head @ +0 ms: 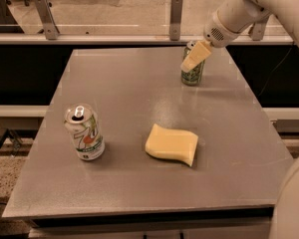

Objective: Pick green can

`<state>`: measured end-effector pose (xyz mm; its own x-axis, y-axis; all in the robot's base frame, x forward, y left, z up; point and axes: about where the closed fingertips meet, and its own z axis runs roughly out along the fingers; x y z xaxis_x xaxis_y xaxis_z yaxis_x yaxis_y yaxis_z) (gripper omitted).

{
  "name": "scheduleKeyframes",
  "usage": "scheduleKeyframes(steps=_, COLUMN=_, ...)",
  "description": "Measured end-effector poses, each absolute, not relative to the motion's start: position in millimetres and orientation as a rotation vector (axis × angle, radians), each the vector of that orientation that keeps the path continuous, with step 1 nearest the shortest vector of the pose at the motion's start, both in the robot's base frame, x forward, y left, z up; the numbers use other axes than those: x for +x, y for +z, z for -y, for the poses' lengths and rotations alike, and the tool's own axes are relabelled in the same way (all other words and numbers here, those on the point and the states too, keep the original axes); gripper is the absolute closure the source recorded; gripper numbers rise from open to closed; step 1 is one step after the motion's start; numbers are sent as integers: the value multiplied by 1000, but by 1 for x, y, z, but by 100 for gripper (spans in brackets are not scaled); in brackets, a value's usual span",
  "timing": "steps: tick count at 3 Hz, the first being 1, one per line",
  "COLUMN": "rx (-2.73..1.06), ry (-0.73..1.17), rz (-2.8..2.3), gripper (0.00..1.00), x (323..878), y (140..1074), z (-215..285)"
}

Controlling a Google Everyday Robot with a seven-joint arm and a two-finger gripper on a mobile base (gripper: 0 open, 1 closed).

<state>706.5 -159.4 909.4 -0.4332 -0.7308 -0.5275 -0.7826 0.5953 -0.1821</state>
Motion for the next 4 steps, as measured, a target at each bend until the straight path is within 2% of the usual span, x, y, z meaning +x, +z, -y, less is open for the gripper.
scheduleKeyframes(steps=3, rx=-1242, ry=184, rz=-2211, gripper=95, x=700, y=933, z=154)
scheduleKeyframes(steps=4, rx=-1288, ry=194, rz=-2188, gripper=100, x=691, y=956, z=149)
